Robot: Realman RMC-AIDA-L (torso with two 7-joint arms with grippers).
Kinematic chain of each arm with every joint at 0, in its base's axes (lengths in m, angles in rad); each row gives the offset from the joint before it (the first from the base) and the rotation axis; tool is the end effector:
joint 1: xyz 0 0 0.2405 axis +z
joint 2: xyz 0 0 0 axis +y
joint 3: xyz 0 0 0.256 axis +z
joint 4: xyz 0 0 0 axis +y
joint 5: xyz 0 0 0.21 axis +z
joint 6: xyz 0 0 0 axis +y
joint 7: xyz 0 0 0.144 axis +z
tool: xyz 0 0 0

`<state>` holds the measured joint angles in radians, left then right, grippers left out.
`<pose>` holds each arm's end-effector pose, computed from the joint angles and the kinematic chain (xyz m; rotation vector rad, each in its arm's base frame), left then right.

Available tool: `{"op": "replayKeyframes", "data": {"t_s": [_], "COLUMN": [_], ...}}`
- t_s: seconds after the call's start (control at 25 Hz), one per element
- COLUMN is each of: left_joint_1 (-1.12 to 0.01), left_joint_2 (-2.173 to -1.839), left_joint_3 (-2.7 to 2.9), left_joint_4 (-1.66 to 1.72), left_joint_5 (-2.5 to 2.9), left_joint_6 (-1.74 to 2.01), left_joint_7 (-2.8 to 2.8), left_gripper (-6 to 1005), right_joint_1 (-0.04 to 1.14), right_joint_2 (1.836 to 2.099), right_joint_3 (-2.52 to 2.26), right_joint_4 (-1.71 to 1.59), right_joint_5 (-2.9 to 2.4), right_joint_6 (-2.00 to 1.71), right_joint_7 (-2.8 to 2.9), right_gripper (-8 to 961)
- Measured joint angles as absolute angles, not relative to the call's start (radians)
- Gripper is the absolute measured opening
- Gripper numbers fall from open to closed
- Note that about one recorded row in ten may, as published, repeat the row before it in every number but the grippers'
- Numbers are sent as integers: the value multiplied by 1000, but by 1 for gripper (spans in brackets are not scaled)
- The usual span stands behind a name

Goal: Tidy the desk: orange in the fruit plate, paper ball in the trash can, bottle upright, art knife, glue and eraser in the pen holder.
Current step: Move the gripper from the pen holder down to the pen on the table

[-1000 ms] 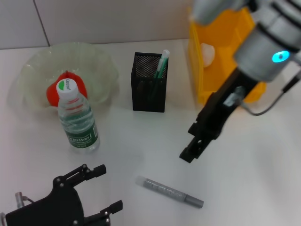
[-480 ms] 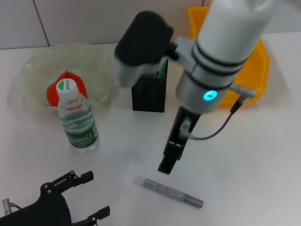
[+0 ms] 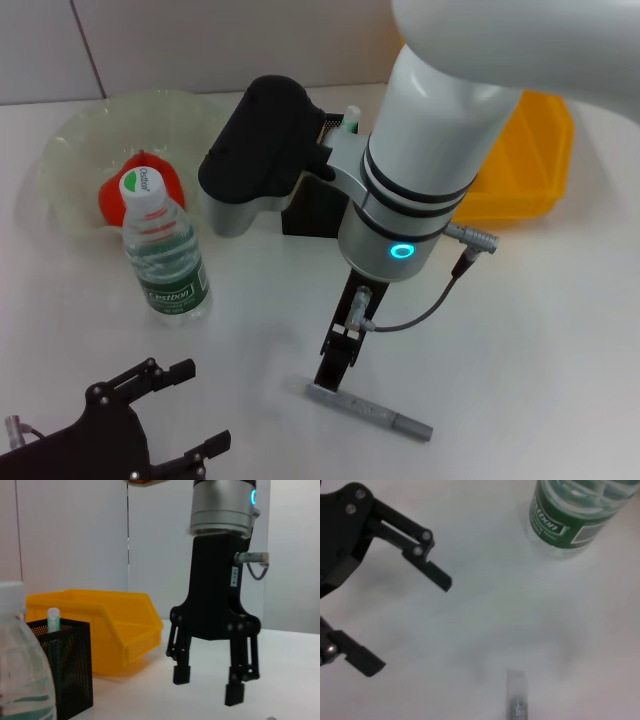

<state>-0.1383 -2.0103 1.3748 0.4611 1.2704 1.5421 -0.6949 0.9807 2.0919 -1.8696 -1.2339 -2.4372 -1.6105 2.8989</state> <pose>-0.3167 0.2032 -0.0405 -2.6350 -0.2631 -0.8548 0.0671 0.3198 -0.0893 -2.7858 0.6026 -0.8825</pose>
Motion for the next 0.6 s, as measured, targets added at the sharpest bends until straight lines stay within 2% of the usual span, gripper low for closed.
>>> {"op": "replayKeyframes", "data": {"t_s": [0.6], "left_joint_1": [-150], "left_joint_2": [-2009], "left_joint_3": [1367], "left_joint_4": [458], "left_joint_5": [1270], "left_joint_6": [1505], "left_joint_7": [-699], "left_gripper": [800], "right_joint_1": [979], "right_joint_2": [2092], "right_joint_3": [-1880], "right_joint_4": [-1110], "right_joint_5": [-2396], "right_joint_6": [-1557], "right_joint_7": [2839], "right_gripper": [728]}}
